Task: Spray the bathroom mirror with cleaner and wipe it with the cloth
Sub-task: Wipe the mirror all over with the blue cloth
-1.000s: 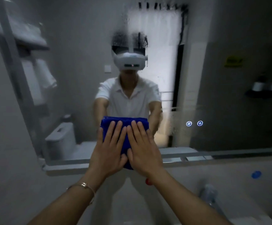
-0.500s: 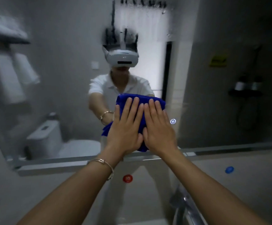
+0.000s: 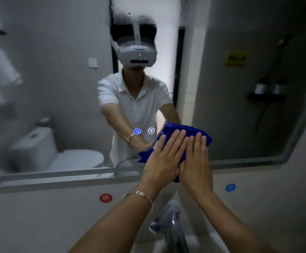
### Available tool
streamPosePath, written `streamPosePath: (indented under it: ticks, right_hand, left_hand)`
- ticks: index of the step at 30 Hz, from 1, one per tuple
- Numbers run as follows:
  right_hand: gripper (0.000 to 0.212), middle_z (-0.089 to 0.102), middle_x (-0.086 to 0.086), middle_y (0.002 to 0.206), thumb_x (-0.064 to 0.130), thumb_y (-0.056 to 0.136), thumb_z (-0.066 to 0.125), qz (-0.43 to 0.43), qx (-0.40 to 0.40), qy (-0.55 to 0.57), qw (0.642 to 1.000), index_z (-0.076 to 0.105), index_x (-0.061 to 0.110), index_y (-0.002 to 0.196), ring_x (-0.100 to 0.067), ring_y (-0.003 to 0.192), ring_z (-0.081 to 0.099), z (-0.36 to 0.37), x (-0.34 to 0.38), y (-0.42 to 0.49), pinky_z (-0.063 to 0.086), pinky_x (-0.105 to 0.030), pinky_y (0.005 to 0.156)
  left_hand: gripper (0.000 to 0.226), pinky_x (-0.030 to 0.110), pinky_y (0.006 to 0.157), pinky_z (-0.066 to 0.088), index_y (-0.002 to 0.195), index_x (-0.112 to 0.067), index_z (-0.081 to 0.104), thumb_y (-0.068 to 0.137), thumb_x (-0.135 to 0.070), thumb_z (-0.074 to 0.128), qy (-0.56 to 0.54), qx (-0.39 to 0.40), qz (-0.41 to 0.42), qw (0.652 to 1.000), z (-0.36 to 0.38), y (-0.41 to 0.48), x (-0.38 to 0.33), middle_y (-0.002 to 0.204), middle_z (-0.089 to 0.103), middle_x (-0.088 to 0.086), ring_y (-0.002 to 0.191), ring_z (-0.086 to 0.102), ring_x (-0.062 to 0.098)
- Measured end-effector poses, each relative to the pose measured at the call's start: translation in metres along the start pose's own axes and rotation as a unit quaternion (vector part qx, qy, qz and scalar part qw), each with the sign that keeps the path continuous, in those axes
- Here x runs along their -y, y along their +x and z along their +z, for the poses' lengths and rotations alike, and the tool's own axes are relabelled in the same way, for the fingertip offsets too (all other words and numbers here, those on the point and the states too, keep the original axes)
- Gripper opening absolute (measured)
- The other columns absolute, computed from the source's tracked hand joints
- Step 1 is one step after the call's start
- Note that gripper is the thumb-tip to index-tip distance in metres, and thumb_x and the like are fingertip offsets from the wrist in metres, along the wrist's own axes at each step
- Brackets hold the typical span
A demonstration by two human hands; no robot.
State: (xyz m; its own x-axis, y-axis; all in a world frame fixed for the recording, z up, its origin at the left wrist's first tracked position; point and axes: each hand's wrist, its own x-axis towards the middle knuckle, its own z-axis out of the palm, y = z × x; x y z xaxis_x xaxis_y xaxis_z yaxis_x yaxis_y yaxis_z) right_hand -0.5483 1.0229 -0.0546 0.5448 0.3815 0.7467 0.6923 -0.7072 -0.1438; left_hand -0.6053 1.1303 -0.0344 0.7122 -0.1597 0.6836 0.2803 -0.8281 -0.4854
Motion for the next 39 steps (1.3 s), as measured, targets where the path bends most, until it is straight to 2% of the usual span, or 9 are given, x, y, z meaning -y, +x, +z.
streamPosePath:
  ticks: [8, 12, 16, 18, 22, 26, 30, 34, 39]
  right_hand:
    - [0.129, 0.013, -0.015, 0.153, 0.039, 0.062, 0.083, -0.103, 0.095, 0.018, 0.99, -0.005, 0.004, 0.15, -0.033, 0.145, 0.002, 0.033, 0.076, -0.045, 0.022, -0.051, 0.108]
    - [0.11, 0.032, -0.014, 0.149, 0.051, 0.065, 0.077, -0.173, 0.1, 0.012, 0.98, 0.019, 0.003, 0.144, -0.032, 0.141, 0.021, 0.029, 0.149, -0.031, 0.025, -0.047, 0.108]
    - [0.069, 0.037, -0.015, 0.148, 0.033, 0.081, 0.039, -0.152, 0.061, 0.084, 0.983, 0.034, 0.002, 0.142, -0.031, 0.14, 0.028, 0.0, 0.204, 0.013, 0.033, -0.047, 0.107]
    - [0.067, 0.034, -0.015, 0.15, 0.029, 0.082, 0.031, -0.161, 0.018, 0.068, 0.984, 0.032, 0.002, 0.143, -0.029, 0.141, 0.027, -0.024, 0.206, 0.047, 0.029, -0.044, 0.11]
    - [0.061, -0.008, -0.006, 0.156, 0.024, 0.097, 0.03, -0.192, 0.0, 0.067, 0.979, -0.007, 0.012, 0.144, -0.017, 0.141, -0.014, -0.054, 0.176, 0.087, -0.003, -0.036, 0.116]
    - [0.061, 0.025, -0.018, 0.153, 0.022, 0.09, 0.034, -0.151, -0.035, 0.101, 0.983, 0.015, 0.003, 0.145, -0.028, 0.142, 0.014, -0.024, 0.152, 0.053, 0.018, -0.044, 0.115]
    - [0.067, 0.028, -0.018, 0.148, 0.023, 0.084, 0.035, -0.116, -0.003, 0.099, 0.988, 0.018, 0.001, 0.145, -0.032, 0.139, 0.026, 0.015, 0.14, -0.015, 0.042, -0.051, 0.103]
    - [0.071, 0.031, -0.021, 0.147, 0.022, 0.088, 0.03, -0.08, 0.017, 0.097, 0.992, 0.002, 0.002, 0.15, -0.035, 0.141, 0.017, 0.027, 0.172, -0.037, 0.032, -0.051, 0.109]
    - [0.064, 0.039, -0.015, 0.148, 0.026, 0.083, 0.036, -0.179, -0.011, 0.107, 0.978, 0.034, 0.005, 0.143, -0.029, 0.14, 0.029, -0.013, 0.22, 0.041, 0.023, -0.04, 0.113]
  left_hand:
    - [0.088, 0.047, 0.116, -0.003, 0.149, -0.008, -0.001, 0.082, -0.043, 0.046, 0.051, 0.048, 0.049, 0.996, 0.01, -0.105, 0.075, 0.156, -0.004, 0.013, 0.144, -0.002, 0.028]
    - [0.08, 0.048, 0.116, 0.006, 0.149, -0.009, -0.001, 0.083, -0.037, 0.034, 0.051, 0.054, 0.003, 0.997, -0.005, -0.149, 0.14, 0.156, -0.01, 0.012, 0.144, -0.003, 0.029]
    - [0.072, 0.047, 0.116, 0.006, 0.149, -0.01, 0.001, 0.088, -0.037, 0.031, 0.042, 0.033, -0.061, 0.997, -0.033, -0.129, 0.191, 0.157, -0.003, 0.013, 0.144, 0.001, 0.029]
    - [0.072, 0.049, 0.116, 0.008, 0.148, -0.009, 0.0, 0.09, -0.039, 0.033, 0.032, 0.017, -0.096, 0.995, -0.05, -0.095, 0.201, 0.156, 0.002, 0.015, 0.144, 0.001, 0.029]
    - [0.069, 0.055, 0.114, 0.013, 0.147, -0.006, 0.005, 0.094, -0.038, 0.033, -0.003, -0.022, -0.142, 0.99, -0.066, -0.037, 0.184, 0.155, 0.01, 0.019, 0.143, 0.006, 0.035]
    - [0.076, 0.054, 0.114, 0.007, 0.147, -0.008, 0.003, 0.093, -0.037, 0.047, -0.01, -0.022, -0.119, 0.993, -0.045, -0.051, 0.15, 0.155, 0.004, 0.017, 0.143, 0.001, 0.032]
    - [0.095, 0.052, 0.115, 0.002, 0.147, -0.009, 0.003, 0.079, -0.035, 0.063, 0.012, 0.033, -0.026, 0.999, -0.014, -0.107, 0.124, 0.156, 0.003, 0.014, 0.144, -0.002, 0.03]
    - [0.094, 0.05, 0.114, 0.006, 0.149, -0.008, -0.002, 0.079, -0.036, 0.054, 0.004, 0.034, -0.028, 0.999, -0.003, -0.136, 0.118, 0.157, -0.004, 0.013, 0.144, 0.001, 0.031]
    - [0.081, 0.049, 0.116, 0.0, 0.148, -0.007, -0.003, 0.086, -0.039, 0.038, 0.019, -0.023, -0.106, 0.994, -0.033, -0.104, 0.202, 0.156, -0.009, 0.014, 0.144, -0.006, 0.03]
